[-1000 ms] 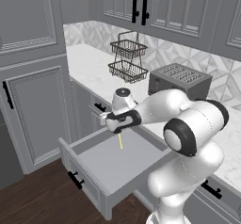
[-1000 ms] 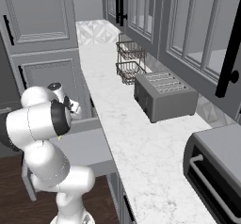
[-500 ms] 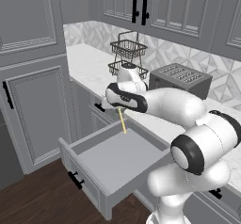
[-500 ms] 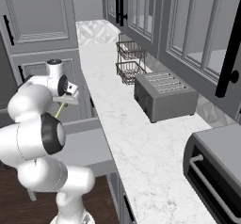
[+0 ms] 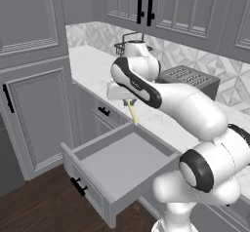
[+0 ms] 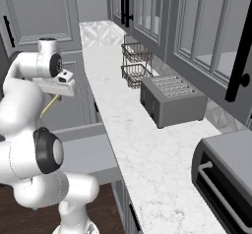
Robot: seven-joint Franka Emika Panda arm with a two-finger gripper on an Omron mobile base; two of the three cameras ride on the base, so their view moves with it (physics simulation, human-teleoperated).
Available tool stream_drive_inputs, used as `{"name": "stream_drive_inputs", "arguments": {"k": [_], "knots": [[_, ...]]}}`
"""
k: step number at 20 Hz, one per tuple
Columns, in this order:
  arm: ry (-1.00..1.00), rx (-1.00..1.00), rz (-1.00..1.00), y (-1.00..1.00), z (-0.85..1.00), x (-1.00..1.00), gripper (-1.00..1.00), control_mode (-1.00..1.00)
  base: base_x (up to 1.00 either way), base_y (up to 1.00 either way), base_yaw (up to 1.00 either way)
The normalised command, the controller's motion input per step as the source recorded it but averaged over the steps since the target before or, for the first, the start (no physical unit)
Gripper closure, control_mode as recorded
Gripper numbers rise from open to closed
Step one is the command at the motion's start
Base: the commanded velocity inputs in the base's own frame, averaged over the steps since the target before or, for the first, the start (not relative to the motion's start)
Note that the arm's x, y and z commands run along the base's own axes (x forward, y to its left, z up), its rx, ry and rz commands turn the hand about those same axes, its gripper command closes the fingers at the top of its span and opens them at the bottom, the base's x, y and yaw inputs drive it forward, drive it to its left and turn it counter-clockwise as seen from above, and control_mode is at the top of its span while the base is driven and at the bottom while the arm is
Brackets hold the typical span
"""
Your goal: Take a straw from the drawer in front and place it inside the glass cup on the dining counter.
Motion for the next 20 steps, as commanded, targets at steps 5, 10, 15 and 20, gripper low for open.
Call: {"name": "stream_drive_inputs", "arguments": {"k": [5,10,15,20], "knots": [[0.01,0.0,0.0,-0.33,0.21,-0.37,1.0,-1.0,0.0,0.0,0.0],[0.0,0.0,0.0,-0.11,0.0,-0.14,1.0,1.0,-0.59,-0.15,0.0],[0.0,0.0,0.0,0.0,0.0,0.0,1.0,1.0,-1.0,-0.02,0.04],[0.0,0.0,0.0,0.0,0.0,0.0,1.0,1.0,-0.86,0.4,0.67]]}}
